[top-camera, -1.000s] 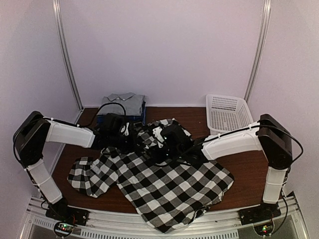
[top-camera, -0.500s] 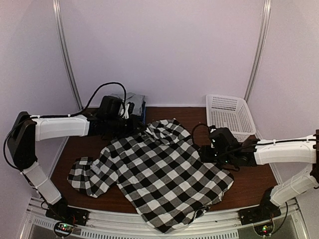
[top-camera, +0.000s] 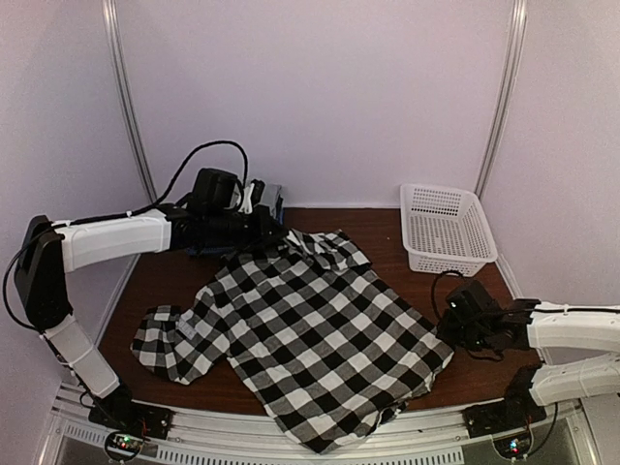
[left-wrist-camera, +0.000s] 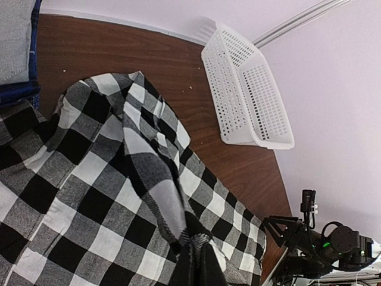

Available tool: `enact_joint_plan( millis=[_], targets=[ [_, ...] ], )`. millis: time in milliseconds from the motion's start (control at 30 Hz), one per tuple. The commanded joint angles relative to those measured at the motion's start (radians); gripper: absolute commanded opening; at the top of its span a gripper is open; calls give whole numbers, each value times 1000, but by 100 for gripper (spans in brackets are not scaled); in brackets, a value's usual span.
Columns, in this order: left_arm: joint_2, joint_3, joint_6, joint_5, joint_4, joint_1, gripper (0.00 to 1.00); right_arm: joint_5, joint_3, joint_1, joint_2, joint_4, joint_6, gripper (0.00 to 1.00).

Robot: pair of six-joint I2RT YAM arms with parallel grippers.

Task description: Fold and stack the long sleeve shirts

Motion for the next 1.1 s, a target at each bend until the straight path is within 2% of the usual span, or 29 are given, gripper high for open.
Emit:
enact_joint_plan(
  millis=[0,267,500,600,667,867,1067],
  targets=[
    [-2,44,26,16,8,1,0,6,-11,-39,13,-20,33,56],
    [13,93,33,13,-4,2,0,-39,30,-80,139,-3,-34,46],
    [40,149,36,18,-11,2,0,-137,62,-85,259,52,-128,38],
    [49,174,38,16,-17,2,0,-161,71,-85,259,45,-137,31],
    [58,195,44,11,-27,2,0,-165,77,-84,241,22,-142,30],
    [84,257,60,8,-55,2,0,-163,91,-84,146,-70,-170,41],
    [103,290,62,9,-60,2,0,-166,83,-84,143,-132,-187,41]
  ],
)
